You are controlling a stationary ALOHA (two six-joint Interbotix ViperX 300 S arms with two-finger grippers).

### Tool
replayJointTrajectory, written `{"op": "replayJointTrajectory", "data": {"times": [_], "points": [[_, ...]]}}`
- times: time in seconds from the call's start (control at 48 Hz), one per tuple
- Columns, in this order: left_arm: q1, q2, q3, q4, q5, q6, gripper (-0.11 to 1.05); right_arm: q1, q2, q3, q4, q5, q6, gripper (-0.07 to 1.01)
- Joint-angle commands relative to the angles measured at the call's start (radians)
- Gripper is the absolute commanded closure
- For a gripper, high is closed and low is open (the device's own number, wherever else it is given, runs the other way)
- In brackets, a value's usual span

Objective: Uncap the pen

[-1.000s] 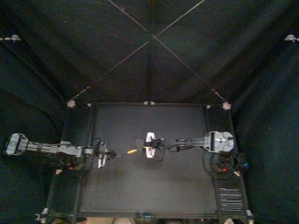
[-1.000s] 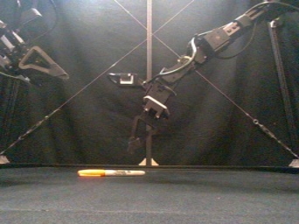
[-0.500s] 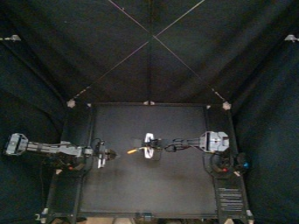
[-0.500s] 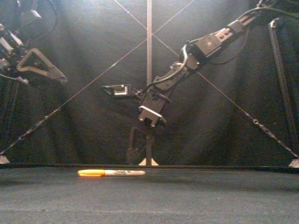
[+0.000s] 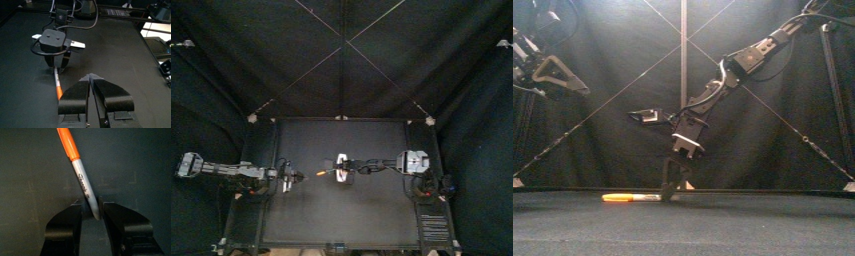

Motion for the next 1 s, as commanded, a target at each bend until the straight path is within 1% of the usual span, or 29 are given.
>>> {"op": "replayJointTrajectory", "data": {"times": [0.021,0.083,0.104,0.167,0.188,0.312,0.375,0.458,0.625,0.771,0.875,0.896,0.938,1.0], "points": [[0.002,0.002,-0.012,-0.003,0.000,0.0015,0.44,0.000,-0.014,-0.015,-0.008,0.040,0.002,0.26],[0.005,0.002,-0.012,-0.002,0.002,0.0015,0.44,0.002,-0.012,-0.015,-0.012,0.064,0.000,0.29],[0.005,0.002,-0.012,-0.002,0.002,0.0000,0.44,0.002,-0.014,-0.015,-0.014,0.072,0.002,0.30],[0.006,0.002,-0.012,-0.002,0.002,0.0000,0.44,0.002,-0.014,-0.011,-0.017,0.083,0.002,0.35],[0.008,0.002,-0.012,-0.003,0.002,-0.0015,0.43,0.002,-0.014,-0.011,-0.015,0.086,0.002,0.37],[0.020,0.002,-0.012,-0.006,0.002,-0.0031,0.42,0.014,-0.037,-0.003,-0.015,0.086,0.009,0.44],[0.021,0.002,-0.014,-0.014,0.002,-0.0031,0.39,0.026,-0.054,0.000,-0.017,0.083,0.009,0.46],[0.023,0.002,-0.015,-0.026,0.002,-0.0031,0.34,0.044,-0.086,0.002,-0.017,0.067,0.014,0.46],[0.031,0.002,-0.018,-0.051,0.000,-0.0031,0.16,0.075,-0.150,0.002,-0.020,0.057,0.017,0.46],[0.038,0.002,-0.021,-0.058,-0.009,-0.0031,0.04,0.103,-0.193,-0.009,-0.021,0.028,0.018,0.46],[0.043,0.002,-0.023,-0.058,-0.017,-0.0031,-0.02,0.114,-0.207,-0.020,-0.028,0.006,0.018,0.46],[0.044,0.002,-0.023,-0.058,-0.018,-0.0015,-0.02,0.115,-0.209,-0.021,-0.029,0.003,0.018,0.46],[0.046,0.002,-0.025,-0.058,-0.020,-0.0015,-0.03,0.120,-0.213,-0.026,-0.032,0.002,0.018,0.46],[0.054,0.002,-0.025,-0.058,-0.020,-0.0015,-0.03,0.124,-0.218,-0.032,-0.037,0.000,0.018,0.46]]}}
